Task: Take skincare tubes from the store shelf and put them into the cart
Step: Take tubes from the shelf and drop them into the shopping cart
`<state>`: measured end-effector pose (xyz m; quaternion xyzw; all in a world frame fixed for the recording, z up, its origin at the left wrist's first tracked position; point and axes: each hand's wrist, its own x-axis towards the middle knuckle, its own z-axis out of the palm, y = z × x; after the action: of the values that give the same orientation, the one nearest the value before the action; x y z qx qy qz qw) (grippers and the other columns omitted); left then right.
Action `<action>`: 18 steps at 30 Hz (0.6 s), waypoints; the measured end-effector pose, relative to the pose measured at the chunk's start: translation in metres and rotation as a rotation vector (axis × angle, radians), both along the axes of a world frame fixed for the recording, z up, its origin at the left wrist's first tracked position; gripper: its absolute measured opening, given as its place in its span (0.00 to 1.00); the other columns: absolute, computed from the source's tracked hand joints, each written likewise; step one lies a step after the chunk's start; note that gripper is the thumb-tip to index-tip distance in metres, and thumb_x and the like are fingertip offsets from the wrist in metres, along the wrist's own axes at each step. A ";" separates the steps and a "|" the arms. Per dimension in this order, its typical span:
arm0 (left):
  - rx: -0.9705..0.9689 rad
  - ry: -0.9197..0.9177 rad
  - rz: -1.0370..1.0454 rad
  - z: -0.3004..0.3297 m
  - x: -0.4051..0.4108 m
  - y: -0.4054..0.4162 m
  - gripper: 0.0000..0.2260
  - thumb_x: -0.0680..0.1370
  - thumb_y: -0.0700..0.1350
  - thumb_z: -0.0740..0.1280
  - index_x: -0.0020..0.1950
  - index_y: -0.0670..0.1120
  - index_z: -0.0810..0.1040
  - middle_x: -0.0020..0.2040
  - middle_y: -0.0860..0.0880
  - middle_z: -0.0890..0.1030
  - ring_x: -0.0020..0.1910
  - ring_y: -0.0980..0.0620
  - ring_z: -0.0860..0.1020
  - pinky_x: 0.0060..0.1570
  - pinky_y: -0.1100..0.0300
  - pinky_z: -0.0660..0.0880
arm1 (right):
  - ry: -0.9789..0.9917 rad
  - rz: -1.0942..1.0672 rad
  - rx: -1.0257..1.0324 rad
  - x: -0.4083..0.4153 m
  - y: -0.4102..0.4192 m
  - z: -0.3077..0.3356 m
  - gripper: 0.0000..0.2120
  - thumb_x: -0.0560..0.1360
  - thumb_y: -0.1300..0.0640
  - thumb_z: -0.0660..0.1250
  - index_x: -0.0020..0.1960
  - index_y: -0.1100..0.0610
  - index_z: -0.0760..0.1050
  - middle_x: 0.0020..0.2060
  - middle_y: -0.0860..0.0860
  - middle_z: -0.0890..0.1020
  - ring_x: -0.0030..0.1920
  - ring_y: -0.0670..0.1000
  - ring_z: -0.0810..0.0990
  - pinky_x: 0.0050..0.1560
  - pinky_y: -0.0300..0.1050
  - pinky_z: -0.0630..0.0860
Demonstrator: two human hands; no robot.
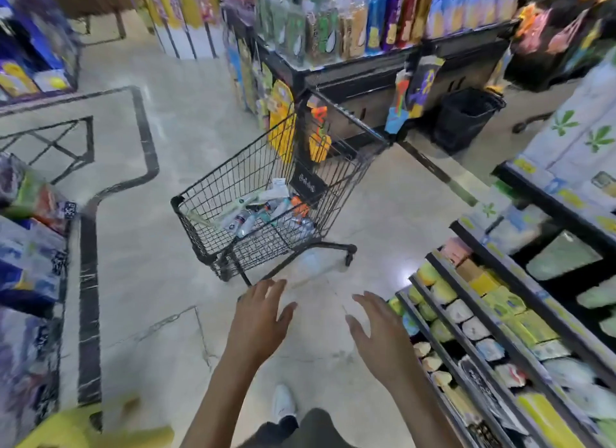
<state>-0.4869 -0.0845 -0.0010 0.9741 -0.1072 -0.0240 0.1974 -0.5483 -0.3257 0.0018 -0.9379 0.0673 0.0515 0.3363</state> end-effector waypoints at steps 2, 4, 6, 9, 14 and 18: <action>-0.027 0.008 0.053 -0.001 0.010 0.027 0.20 0.81 0.56 0.66 0.70 0.48 0.75 0.63 0.48 0.79 0.60 0.43 0.78 0.58 0.48 0.77 | -0.021 0.043 -0.003 0.033 0.022 -0.002 0.21 0.83 0.45 0.62 0.75 0.48 0.71 0.75 0.44 0.70 0.77 0.45 0.65 0.73 0.40 0.63; -0.031 0.006 0.092 -0.001 0.023 0.050 0.20 0.81 0.55 0.67 0.70 0.47 0.76 0.61 0.47 0.80 0.60 0.43 0.78 0.57 0.48 0.77 | -0.029 0.082 -0.014 0.068 0.042 -0.004 0.21 0.83 0.46 0.62 0.75 0.48 0.71 0.75 0.45 0.70 0.77 0.46 0.65 0.74 0.42 0.64; -0.024 0.017 0.133 -0.002 0.038 0.071 0.20 0.81 0.54 0.67 0.70 0.47 0.76 0.63 0.46 0.80 0.62 0.42 0.78 0.59 0.49 0.76 | -0.037 0.116 -0.028 0.100 0.060 -0.004 0.21 0.83 0.47 0.63 0.75 0.49 0.71 0.74 0.45 0.71 0.76 0.47 0.66 0.74 0.45 0.65; -0.039 0.040 0.179 -0.007 0.061 0.099 0.21 0.81 0.55 0.66 0.72 0.47 0.75 0.66 0.46 0.78 0.65 0.42 0.76 0.63 0.48 0.74 | -0.047 0.148 -0.035 0.143 0.084 -0.003 0.20 0.83 0.48 0.64 0.73 0.50 0.73 0.73 0.47 0.73 0.74 0.49 0.69 0.73 0.48 0.69; -0.030 0.112 0.229 -0.021 0.100 0.128 0.23 0.83 0.58 0.62 0.75 0.49 0.71 0.70 0.48 0.75 0.69 0.45 0.73 0.68 0.49 0.71 | -0.008 0.189 -0.043 0.200 0.109 -0.005 0.20 0.83 0.47 0.64 0.73 0.51 0.73 0.73 0.47 0.73 0.73 0.50 0.70 0.71 0.48 0.70; -0.013 0.158 0.232 -0.032 0.140 0.133 0.22 0.83 0.57 0.62 0.74 0.50 0.71 0.69 0.48 0.76 0.68 0.44 0.73 0.65 0.49 0.73 | 0.072 0.204 -0.031 0.232 0.112 -0.019 0.21 0.84 0.45 0.61 0.74 0.48 0.71 0.75 0.46 0.71 0.75 0.49 0.67 0.74 0.48 0.68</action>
<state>-0.3469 0.0484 -0.0327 0.9738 0.0216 -0.0768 0.2130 -0.3161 -0.2135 -0.0174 -0.9425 -0.0154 0.1182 0.3121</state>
